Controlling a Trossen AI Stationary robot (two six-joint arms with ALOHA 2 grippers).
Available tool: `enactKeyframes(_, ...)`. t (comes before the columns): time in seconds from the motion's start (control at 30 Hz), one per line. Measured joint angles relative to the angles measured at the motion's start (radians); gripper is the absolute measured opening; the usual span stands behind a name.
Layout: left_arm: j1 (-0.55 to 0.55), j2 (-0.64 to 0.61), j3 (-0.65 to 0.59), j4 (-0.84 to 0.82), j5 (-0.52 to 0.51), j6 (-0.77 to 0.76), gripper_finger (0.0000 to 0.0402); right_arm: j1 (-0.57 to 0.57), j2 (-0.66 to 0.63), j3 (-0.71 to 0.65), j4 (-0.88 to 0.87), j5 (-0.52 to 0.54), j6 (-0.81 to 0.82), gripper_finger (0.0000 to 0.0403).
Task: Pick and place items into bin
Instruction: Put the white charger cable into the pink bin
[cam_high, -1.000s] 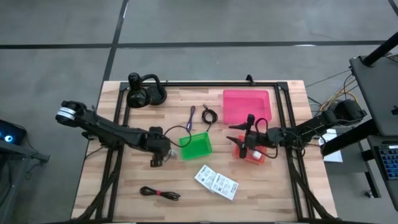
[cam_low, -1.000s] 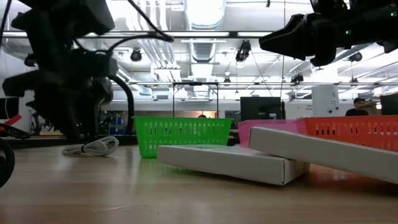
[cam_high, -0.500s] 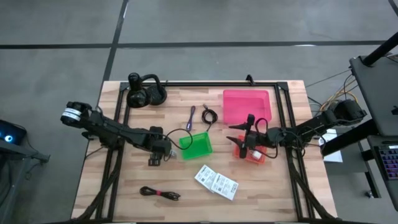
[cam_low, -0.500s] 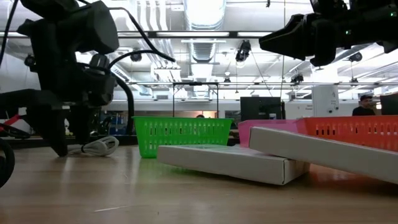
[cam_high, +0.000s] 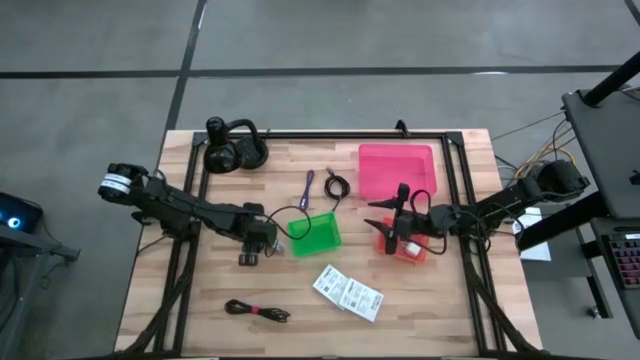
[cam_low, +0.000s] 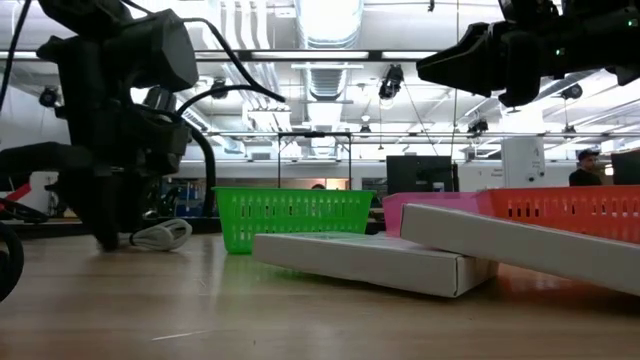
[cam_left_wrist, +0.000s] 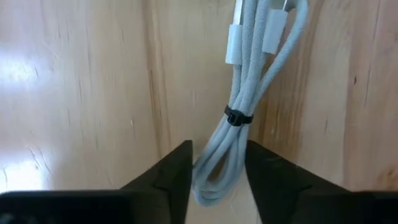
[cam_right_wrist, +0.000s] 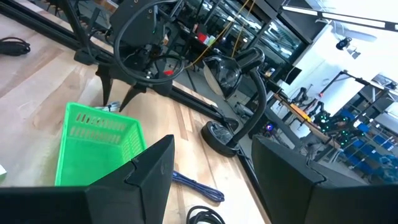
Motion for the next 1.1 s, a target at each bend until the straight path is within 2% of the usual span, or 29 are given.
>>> enactKeyframes(0.3,0.002,0.000,-0.001,0.010,-0.019,0.016,0.0018,0.000,0.000,0.000,0.000,0.000,-0.001,0.0201)
enactKeyframes(0.5,0.002,-0.015,0.000,0.002,0.011,0.015,0.0017,0.000,0.000,0.000,0.000,0.000,-0.001,0.0201)
enactKeyframes(0.63,-0.002,-0.042,0.030,-0.109,0.073,0.013,0.0017,0.000,0.000,0.000,0.000,0.000,-0.001,0.0201)
enactKeyframes(0.8,-0.002,-0.107,0.078,-0.188,0.094,0.014,0.0017,0.000,0.000,0.000,0.000,0.000,0.000,0.0201)
enactKeyframes(1.1,-0.003,-0.251,0.104,-0.068,0.104,0.047,0.0017,0.000,0.000,0.000,0.000,0.000,0.002,0.0201)
